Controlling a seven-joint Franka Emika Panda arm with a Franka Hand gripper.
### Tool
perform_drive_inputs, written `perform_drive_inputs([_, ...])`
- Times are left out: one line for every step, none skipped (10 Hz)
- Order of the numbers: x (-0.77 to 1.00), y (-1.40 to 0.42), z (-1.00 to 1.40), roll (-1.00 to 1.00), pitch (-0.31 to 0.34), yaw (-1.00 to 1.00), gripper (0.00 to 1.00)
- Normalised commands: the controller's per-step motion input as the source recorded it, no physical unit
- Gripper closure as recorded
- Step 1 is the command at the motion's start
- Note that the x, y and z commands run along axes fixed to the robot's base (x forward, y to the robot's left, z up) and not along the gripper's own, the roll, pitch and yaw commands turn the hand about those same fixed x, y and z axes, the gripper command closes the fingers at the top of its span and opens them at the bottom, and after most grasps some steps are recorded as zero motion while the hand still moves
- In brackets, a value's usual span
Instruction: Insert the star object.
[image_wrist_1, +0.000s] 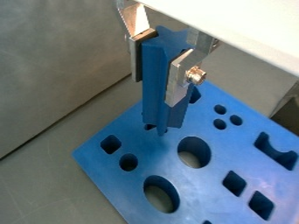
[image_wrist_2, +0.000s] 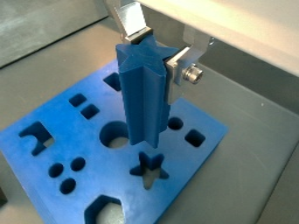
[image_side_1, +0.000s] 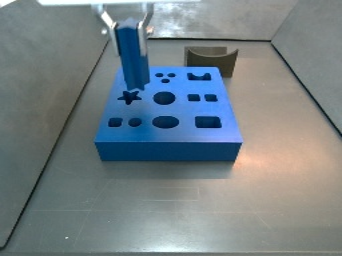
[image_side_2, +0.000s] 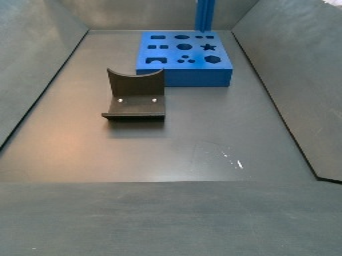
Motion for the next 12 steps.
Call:
perform_drive_inputs([-0.03,0.01,-0.82,0.11,-0.149,0.0,1.0])
perform_drive_inputs([0.0,0.02,-0.77,0.11,-0.124,0.0,1.0])
perform_drive_inputs([0.0,0.01,-0.69,0.15,-0.061,0.02,1.0])
perform_drive_inputs([-0.01,0.0,-0.65,0.22,-0.043,0.1,1.0])
perform_drive_inputs([-0.09,0.01,-0.74,0.21,-0.081,0.13,1.0])
perform_drive_inputs([-0.07,0.04,-0.76,0.16,-0.1,0.12,1.0])
perform_drive_inputs([-0.02,0.08,-0.7,0.11,-0.099,0.11,1.0])
perform_drive_inputs([0.0,0.13,-0.54,0.07,-0.079,0.1,1.0])
perform_drive_inputs([0.0,0.17,-0.38,0.0,-0.094,0.11,1.0])
perform_drive_inputs([-0.04,0.07,-0.19,0.0,-0.08,0.0,1.0])
perform_drive_inputs([0.0,0.0,-0.03,0.0,-0.044,0.0,1.0])
perform_drive_inputs([-0.13,0.0,-0.14,0.0,-0.08,0.0,1.0])
